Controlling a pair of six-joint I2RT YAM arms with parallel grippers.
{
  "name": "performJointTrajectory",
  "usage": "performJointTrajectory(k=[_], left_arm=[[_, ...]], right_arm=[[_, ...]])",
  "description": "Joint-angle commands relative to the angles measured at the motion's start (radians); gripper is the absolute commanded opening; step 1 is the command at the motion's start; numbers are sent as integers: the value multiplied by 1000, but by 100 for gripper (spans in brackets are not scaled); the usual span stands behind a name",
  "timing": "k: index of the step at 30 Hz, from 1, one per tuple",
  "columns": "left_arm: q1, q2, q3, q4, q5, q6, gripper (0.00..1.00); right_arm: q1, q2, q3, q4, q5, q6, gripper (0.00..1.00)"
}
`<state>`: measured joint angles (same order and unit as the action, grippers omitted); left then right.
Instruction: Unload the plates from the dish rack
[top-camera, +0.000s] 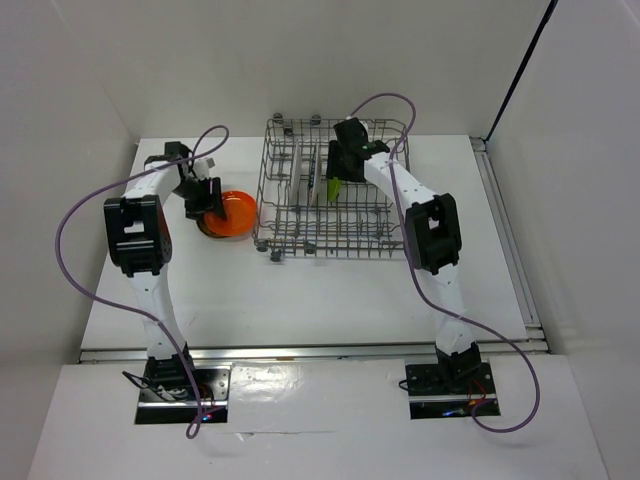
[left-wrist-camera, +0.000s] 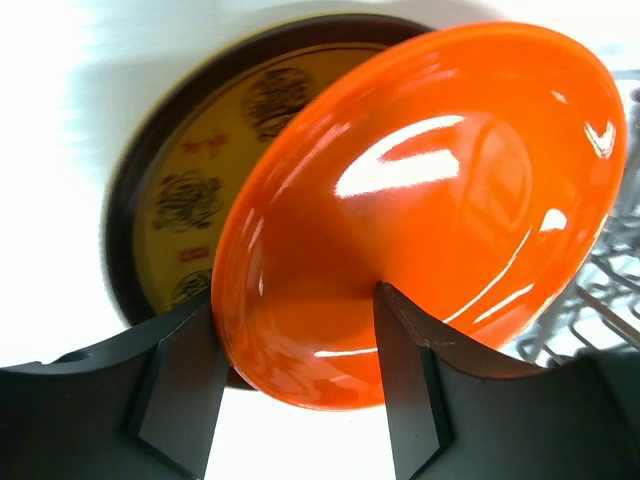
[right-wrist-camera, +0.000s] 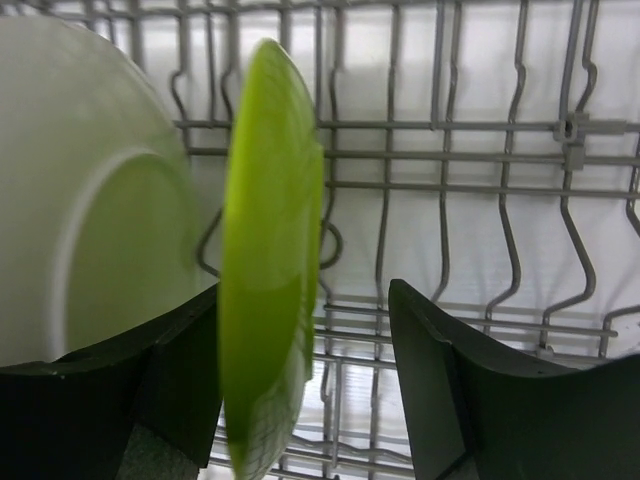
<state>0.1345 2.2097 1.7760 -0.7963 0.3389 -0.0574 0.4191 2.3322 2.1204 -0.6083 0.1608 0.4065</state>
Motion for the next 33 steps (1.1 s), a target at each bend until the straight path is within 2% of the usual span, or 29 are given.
performJointTrajectory(k=[1, 5, 13, 16, 18, 19, 20, 22, 24, 25, 33], left_arm=[[5, -68, 28, -23, -76, -19, 68], [5, -91, 28, -32, -118, -28, 68], [5, -102, 49, -55, -208, -38, 68], [-13, -114, 49, -55, -218, -25, 68], [-42, -139, 40, -46, -248, -12, 70], [-55, -139, 40, -46, -267, 1, 70], [-76, -154, 31, -37, -282, 1, 70], [-85, -166, 31, -37, -304, 1, 72], [-85, -177, 40, -37, -304, 1, 72], [-85, -198, 40, -37, -292, -8, 72], [-85, -291, 104, -57, -199, -18, 73]], right_arm=[[7, 3, 65, -36, 48, 5, 68], [7, -33, 15, 1, 59, 5, 63], [7, -24, 15, 1, 59, 5, 53], [7, -4, 36, -19, 68, -4, 52], [7, 6, 36, -19, 68, -5, 47], [17, 6, 36, -19, 68, -5, 43], [17, 6, 36, -19, 80, -5, 31], [17, 6, 50, -28, 91, -5, 14], [26, 6, 62, -53, 138, -15, 2], [26, 6, 75, -64, 155, -15, 0], [58, -161, 98, -10, 357, -110, 0]])
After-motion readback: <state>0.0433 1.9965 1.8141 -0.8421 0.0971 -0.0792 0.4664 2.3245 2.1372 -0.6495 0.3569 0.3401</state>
